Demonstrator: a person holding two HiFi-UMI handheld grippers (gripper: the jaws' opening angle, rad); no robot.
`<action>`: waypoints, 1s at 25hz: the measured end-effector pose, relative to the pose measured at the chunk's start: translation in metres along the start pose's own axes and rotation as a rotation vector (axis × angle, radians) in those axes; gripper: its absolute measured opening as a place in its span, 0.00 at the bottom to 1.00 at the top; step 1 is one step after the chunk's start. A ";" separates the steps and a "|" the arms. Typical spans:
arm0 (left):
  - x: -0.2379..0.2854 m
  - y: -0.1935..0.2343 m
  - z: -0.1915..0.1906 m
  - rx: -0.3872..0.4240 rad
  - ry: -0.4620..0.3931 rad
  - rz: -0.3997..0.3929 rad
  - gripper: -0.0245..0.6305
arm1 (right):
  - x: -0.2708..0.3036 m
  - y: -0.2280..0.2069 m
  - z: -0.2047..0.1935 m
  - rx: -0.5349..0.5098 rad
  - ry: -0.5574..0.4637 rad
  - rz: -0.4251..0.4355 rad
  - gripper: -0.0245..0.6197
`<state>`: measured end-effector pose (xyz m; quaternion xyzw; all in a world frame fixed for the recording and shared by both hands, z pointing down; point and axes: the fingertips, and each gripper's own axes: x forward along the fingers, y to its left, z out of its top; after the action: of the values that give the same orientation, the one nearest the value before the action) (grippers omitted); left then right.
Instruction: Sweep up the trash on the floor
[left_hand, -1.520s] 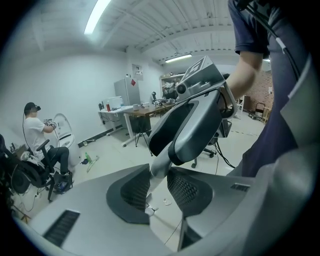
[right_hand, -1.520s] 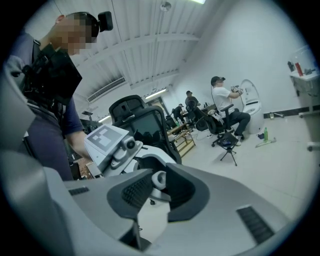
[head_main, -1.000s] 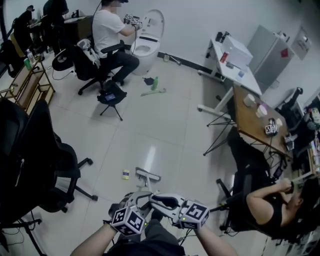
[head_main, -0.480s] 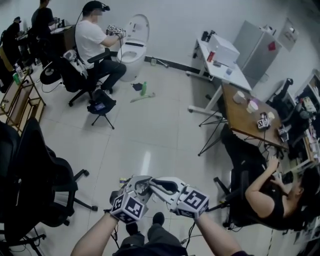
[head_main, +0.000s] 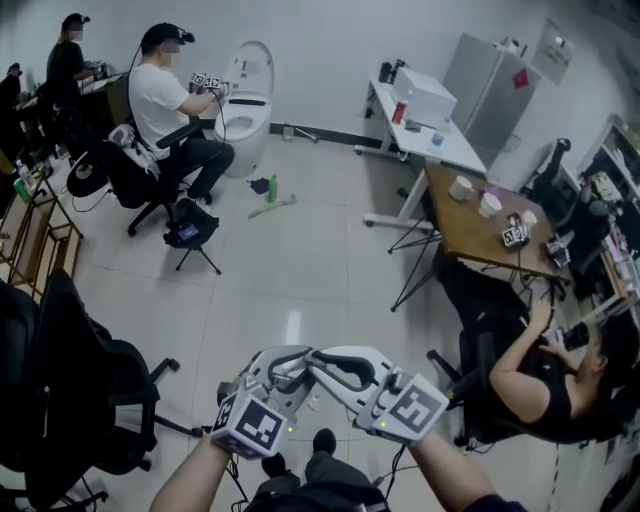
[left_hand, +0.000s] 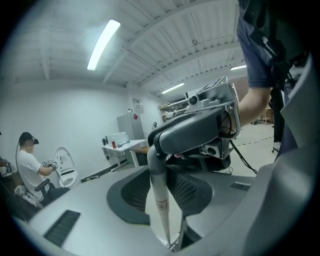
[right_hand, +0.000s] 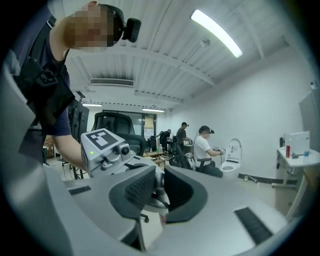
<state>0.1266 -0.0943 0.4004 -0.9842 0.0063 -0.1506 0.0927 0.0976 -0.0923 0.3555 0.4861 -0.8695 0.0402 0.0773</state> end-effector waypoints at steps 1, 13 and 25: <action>-0.004 -0.003 0.009 0.001 -0.012 0.003 0.19 | -0.005 0.004 0.007 -0.002 0.000 0.005 0.13; -0.020 -0.040 0.083 -0.083 -0.152 0.005 0.19 | -0.062 0.023 0.070 0.011 -0.097 0.166 0.14; 0.007 -0.096 0.096 -0.178 -0.097 0.145 0.19 | -0.127 0.023 0.051 0.063 -0.140 0.578 0.14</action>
<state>0.1599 0.0167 0.3302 -0.9916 0.0864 -0.0945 0.0157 0.1386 0.0190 0.2835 0.2222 -0.9734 0.0536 -0.0127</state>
